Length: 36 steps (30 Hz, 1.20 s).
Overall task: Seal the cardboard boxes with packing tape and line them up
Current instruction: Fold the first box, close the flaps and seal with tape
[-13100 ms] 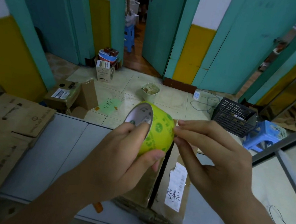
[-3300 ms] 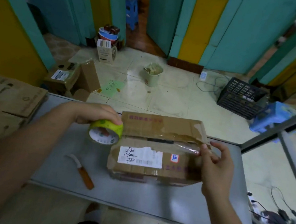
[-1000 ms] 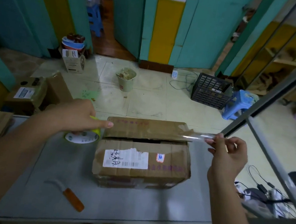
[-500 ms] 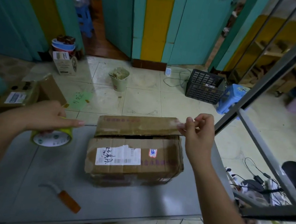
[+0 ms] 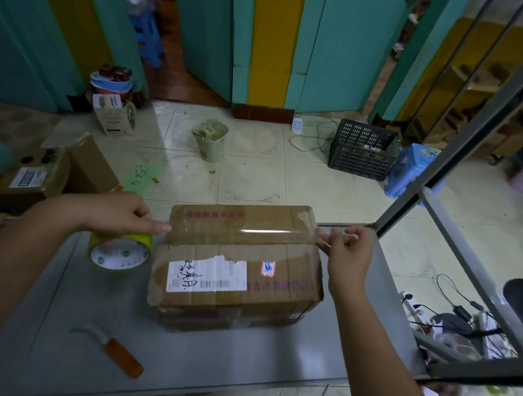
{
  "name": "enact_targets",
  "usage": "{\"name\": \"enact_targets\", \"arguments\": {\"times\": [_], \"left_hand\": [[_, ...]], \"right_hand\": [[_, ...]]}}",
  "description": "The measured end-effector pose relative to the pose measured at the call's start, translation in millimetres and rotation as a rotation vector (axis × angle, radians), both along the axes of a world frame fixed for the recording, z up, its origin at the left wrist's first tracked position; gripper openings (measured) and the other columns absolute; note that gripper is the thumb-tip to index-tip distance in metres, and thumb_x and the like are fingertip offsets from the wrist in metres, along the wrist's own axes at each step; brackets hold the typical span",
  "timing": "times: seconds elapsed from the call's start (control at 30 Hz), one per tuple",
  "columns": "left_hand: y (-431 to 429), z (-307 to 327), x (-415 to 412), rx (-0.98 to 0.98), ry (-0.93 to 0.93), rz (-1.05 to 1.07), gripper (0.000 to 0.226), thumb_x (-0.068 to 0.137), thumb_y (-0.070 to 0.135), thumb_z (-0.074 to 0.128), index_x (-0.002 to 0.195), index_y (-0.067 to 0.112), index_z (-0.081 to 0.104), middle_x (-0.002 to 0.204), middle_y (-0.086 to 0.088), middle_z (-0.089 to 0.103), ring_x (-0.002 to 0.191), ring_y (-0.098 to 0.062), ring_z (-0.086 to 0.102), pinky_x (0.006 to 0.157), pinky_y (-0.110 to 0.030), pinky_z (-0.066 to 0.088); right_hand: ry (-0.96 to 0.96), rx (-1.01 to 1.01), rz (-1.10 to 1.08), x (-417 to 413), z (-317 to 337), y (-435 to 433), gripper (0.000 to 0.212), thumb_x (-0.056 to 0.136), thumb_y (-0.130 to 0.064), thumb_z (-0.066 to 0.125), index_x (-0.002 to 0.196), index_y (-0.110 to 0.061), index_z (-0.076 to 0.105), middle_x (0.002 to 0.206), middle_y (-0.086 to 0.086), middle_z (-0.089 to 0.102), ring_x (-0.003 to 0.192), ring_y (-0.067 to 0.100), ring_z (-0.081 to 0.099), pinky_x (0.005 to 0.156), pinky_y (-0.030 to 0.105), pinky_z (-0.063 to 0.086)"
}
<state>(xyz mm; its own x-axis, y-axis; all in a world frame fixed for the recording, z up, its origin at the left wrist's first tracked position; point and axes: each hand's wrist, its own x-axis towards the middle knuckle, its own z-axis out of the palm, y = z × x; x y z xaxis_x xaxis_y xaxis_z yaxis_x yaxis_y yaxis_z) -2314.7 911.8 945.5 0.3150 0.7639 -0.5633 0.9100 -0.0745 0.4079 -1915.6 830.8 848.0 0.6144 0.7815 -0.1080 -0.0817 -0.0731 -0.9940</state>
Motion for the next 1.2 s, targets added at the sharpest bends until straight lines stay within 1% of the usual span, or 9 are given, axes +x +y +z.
{"name": "enact_targets", "arguments": {"times": [0.13, 0.23, 0.33, 0.5, 0.7, 0.83, 1.0, 1.1, 1.2], "left_hand": [[3.6, -11.5, 4.2, -0.088, 0.008, -0.057, 0.071, 0.082, 0.082, 0.057, 0.085, 0.012, 0.070, 0.077, 0.005, 0.055, 0.071, -0.015, 0.053, 0.070, -0.030, 0.045], [9.2, -12.3, 7.4, -0.149, 0.010, -0.072, 0.065, 0.086, 0.075, 0.060, 0.099, 0.014, 0.077, 0.087, 0.000, 0.061, 0.081, -0.018, 0.061, 0.085, -0.046, 0.058], [16.3, -6.4, 11.6, -0.203, 0.007, -0.095, 0.062, 0.085, 0.072, 0.065, 0.074, 0.013, 0.055, 0.066, -0.003, 0.036, 0.055, -0.018, 0.048, 0.061, -0.036, 0.056], [25.1, 6.0, 15.8, -0.306, 0.101, -0.135, 0.072, 0.075, 0.087, 0.068, 0.080, 0.016, 0.057, 0.059, 0.006, 0.040, 0.047, -0.013, 0.048, 0.052, -0.027, 0.048], [29.7, -1.4, 9.4, -0.366, 0.021, -0.055, 0.097, 0.067, 0.091, 0.070, 0.130, 0.018, 0.075, 0.085, -0.002, 0.059, 0.053, -0.015, 0.044, 0.051, -0.027, 0.043], [33.4, -3.9, 2.8, -0.421, -0.066, 0.033, 0.084, 0.067, 0.085, 0.079, 0.126, 0.025, 0.078, 0.071, 0.007, 0.058, 0.052, -0.014, 0.036, 0.053, -0.028, 0.030], [24.0, 0.7, 6.5, -0.398, -0.040, -0.111, 0.060, 0.077, 0.082, 0.073, 0.110, 0.033, 0.082, 0.067, 0.002, 0.039, 0.053, -0.013, 0.040, 0.049, -0.026, 0.039], [14.6, -0.9, 6.3, -0.340, -0.062, -0.103, 0.056, 0.080, 0.081, 0.070, 0.101, 0.031, 0.083, 0.067, -0.004, 0.036, 0.053, -0.017, 0.041, 0.048, -0.027, 0.042], [9.7, -3.5, 6.5, -0.279, -0.084, -0.101, 0.050, 0.087, 0.073, 0.070, 0.091, 0.024, 0.082, 0.072, -0.011, 0.034, 0.055, -0.023, 0.041, 0.048, -0.028, 0.044]], "right_hand": [[0.227, -0.034, -0.032, 2.9, -5.5, -1.4, 0.018, 0.105, -0.001, 0.055, 0.111, -0.016, 0.047, 0.091, 0.017, 0.062, 0.089, 0.028, 0.080, 0.085, 0.042, 0.063], [0.273, -0.047, -0.031, 6.7, -3.7, -2.0, 0.021, 0.105, -0.002, 0.055, 0.121, -0.012, 0.045, 0.090, 0.017, 0.064, 0.091, 0.030, 0.079, 0.081, 0.039, 0.063], [0.363, -0.076, -0.027, 8.9, -3.3, -2.1, 0.028, 0.105, -0.002, 0.055, 0.128, -0.012, 0.043, 0.073, 0.010, 0.073, 0.094, 0.030, 0.079, 0.084, 0.042, 0.060], [0.501, -0.101, -0.024, 12.7, -2.5, -3.9, 0.040, 0.105, -0.003, 0.055, 0.138, -0.017, 0.038, 0.081, 0.014, 0.069, 0.091, 0.024, 0.080, 0.067, 0.032, 0.061], [0.590, -0.075, -0.032, 18.5, -0.5, -9.0, 0.049, 0.104, 0.004, 0.053, 0.143, -0.017, 0.033, 0.098, 0.022, 0.057, 0.093, 0.034, 0.079, 0.065, 0.034, 0.063], [0.623, -0.084, -0.005, 20.3, 3.6, -6.3, 0.064, 0.102, 0.006, 0.055, 0.153, -0.019, 0.027, 0.095, 0.020, 0.059, 0.085, 0.028, 0.080, 0.067, 0.037, 0.064], [0.571, -0.052, 0.001, 21.2, 0.8, -12.5, 0.055, 0.102, 0.004, 0.056, 0.145, -0.020, 0.031, 0.094, 0.021, 0.060, 0.096, 0.032, 0.079, 0.073, 0.038, 0.064], [0.561, -0.038, -0.026, 15.7, -9.4, -17.7, 0.049, 0.104, 0.001, 0.056, 0.145, -0.015, 0.033, 0.109, 0.023, 0.066, 0.098, 0.034, 0.078, 0.093, 0.045, 0.061], [0.571, -0.041, -0.058, 11.6, -14.7, -18.0, 0.044, 0.104, 0.000, 0.058, 0.141, -0.015, 0.036, 0.101, 0.023, 0.073, 0.098, 0.034, 0.078, 0.103, 0.051, 0.056]]}}
